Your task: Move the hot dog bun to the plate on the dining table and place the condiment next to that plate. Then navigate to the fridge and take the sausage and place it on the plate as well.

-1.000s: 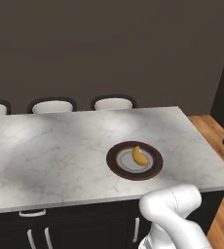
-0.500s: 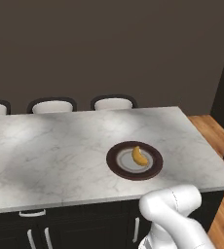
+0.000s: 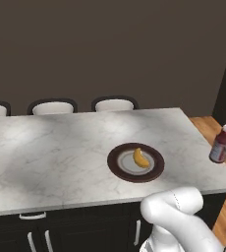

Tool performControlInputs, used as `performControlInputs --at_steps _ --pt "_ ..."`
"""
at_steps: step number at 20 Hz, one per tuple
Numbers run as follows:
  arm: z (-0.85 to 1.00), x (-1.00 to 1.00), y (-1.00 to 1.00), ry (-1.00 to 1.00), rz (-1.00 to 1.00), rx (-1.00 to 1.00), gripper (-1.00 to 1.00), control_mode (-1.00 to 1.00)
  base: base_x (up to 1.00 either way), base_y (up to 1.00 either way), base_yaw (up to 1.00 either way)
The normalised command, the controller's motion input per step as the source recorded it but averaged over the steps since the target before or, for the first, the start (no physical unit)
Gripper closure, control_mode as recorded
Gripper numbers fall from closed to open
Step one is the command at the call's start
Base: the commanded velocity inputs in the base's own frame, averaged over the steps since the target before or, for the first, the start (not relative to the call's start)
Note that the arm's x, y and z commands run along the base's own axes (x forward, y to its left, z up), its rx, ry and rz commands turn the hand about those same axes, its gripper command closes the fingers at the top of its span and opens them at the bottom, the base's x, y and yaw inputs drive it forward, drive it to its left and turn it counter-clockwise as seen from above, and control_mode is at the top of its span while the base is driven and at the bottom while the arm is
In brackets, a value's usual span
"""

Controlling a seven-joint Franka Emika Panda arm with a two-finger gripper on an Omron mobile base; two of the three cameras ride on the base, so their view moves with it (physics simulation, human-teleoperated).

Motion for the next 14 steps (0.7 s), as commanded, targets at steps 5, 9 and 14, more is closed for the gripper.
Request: performControlInputs --at_steps 5,9,14 --pt "-0.48 0.68 0.0 0.0 0.0 -0.05 1.0 -1.0 0.0 0.0 0.0" --pt "-0.51 0.64 0.0 0.0 0.0 -0.06 1.0 -1.0 0.0 0.0 0.0" --pt "-0.49 0.65 0.0 0.0 0.0 -0.03 1.0 -1.0 0.0 0.0 0.0"
